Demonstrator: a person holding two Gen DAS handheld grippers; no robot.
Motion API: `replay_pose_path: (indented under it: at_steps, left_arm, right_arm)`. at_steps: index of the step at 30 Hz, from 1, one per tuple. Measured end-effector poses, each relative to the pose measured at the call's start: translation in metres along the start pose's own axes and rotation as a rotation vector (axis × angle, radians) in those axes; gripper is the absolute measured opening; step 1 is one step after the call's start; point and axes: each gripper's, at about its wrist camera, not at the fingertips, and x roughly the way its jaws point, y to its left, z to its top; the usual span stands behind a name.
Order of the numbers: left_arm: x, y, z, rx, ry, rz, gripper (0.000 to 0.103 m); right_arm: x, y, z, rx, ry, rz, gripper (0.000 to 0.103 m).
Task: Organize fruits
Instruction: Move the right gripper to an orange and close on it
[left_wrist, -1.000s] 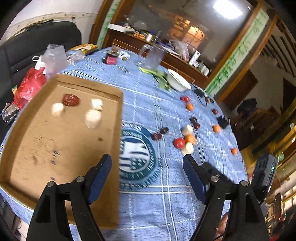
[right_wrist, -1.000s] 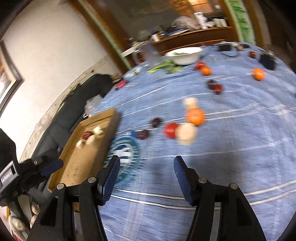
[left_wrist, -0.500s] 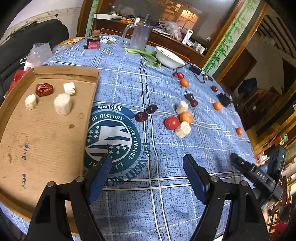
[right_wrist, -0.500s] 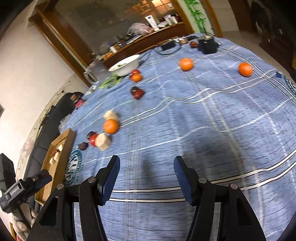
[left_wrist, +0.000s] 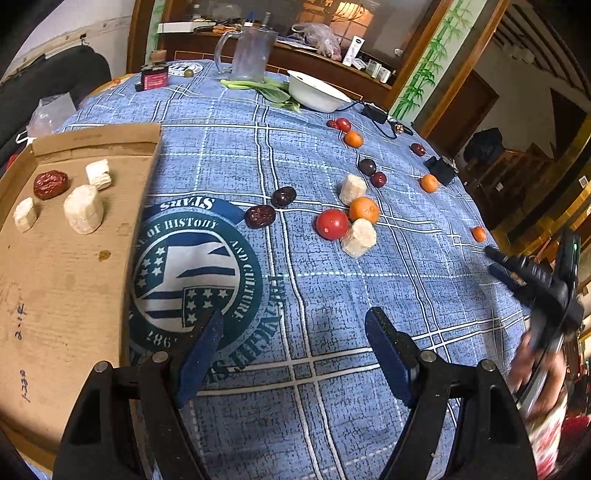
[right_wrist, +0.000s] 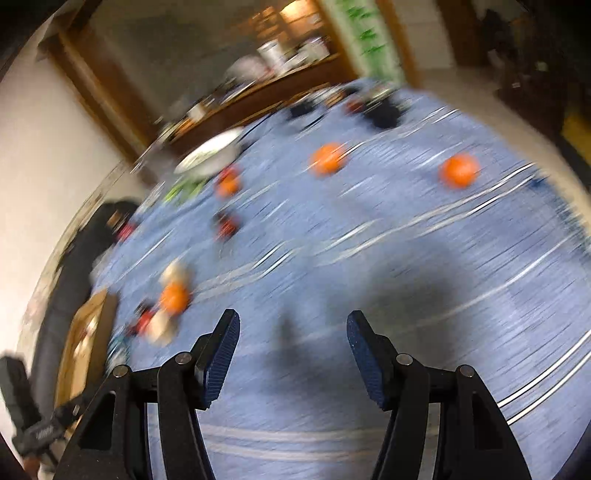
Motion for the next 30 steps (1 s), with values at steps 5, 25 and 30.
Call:
replay_pose_path:
  at_steps: [5,25,30]
  left_arm:
    - [0.013,-0.007,0.003,0.007,0.013,-0.024,0.078]
    - [0.026,-0.024,0.024,0.045,0.005,0.053,0.078]
    - [0.035,-0.032,0.026,0.064,0.020,0.064,0.078]
  right_arm:
    - [0.006,-0.058,0.045,0.075,-0.044,-0.146,0.064]
    - [0.071,-0.069,0.083,0.052,-0.043,-0.231,0.035]
    - [0.051,-0.050,0.077,0.049,-0.071,-0.104,0.035]
